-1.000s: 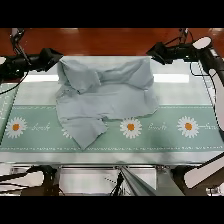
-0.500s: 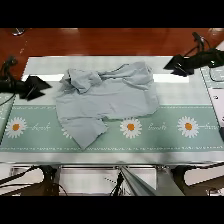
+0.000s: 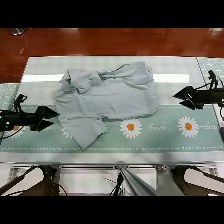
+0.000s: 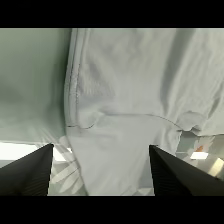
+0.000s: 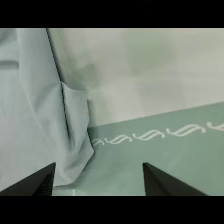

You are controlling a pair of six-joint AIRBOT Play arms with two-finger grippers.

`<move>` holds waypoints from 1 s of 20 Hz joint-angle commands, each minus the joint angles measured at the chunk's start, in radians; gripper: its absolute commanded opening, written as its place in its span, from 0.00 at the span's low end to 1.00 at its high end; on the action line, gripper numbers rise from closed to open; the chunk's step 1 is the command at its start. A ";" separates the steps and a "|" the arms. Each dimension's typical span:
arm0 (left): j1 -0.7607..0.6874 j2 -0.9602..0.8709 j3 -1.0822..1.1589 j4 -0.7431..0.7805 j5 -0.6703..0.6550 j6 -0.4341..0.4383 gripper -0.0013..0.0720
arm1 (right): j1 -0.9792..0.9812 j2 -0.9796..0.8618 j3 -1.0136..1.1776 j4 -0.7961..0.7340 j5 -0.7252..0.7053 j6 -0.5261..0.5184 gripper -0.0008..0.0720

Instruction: Fold the shirts.

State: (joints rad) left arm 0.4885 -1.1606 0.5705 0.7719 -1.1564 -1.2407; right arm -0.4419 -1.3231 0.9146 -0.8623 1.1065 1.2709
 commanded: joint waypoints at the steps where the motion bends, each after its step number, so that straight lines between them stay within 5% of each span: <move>1: -0.084 -0.033 -0.042 -0.083 0.120 0.024 0.98 | -0.009 0.027 -0.071 0.039 -0.015 -0.032 0.87; 6: -0.198 -0.072 -0.037 -0.122 0.216 0.024 0.97 | -0.009 0.000 -0.071 0.052 0.009 -0.027 0.87; 7: -0.198 -0.076 -0.037 -0.130 0.215 0.024 0.80 | -0.009 -0.008 -0.071 0.052 0.016 -0.027 0.87; 8: -0.198 -0.077 -0.037 -0.130 0.215 0.025 0.17 | -0.005 -0.020 -0.071 0.052 0.022 -0.027 0.87; 9: -0.198 -0.077 -0.036 -0.130 0.216 0.030 0.05 | 0.010 -0.034 -0.071 0.044 0.019 -0.028 0.87; 18: -0.198 -0.077 -0.025 -0.145 0.207 0.043 0.05 | 0.224 -0.240 0.031 0.131 -0.050 -0.016 0.87; 20: -0.198 -0.077 -0.025 -0.145 0.203 0.043 0.05 | 0.277 -0.276 0.067 0.150 -0.047 -0.016 0.80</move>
State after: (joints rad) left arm 0.2909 -1.2366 0.5449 0.6285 -0.9497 -1.1995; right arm -0.2291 -1.5421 0.9363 -0.7391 1.0637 1.2507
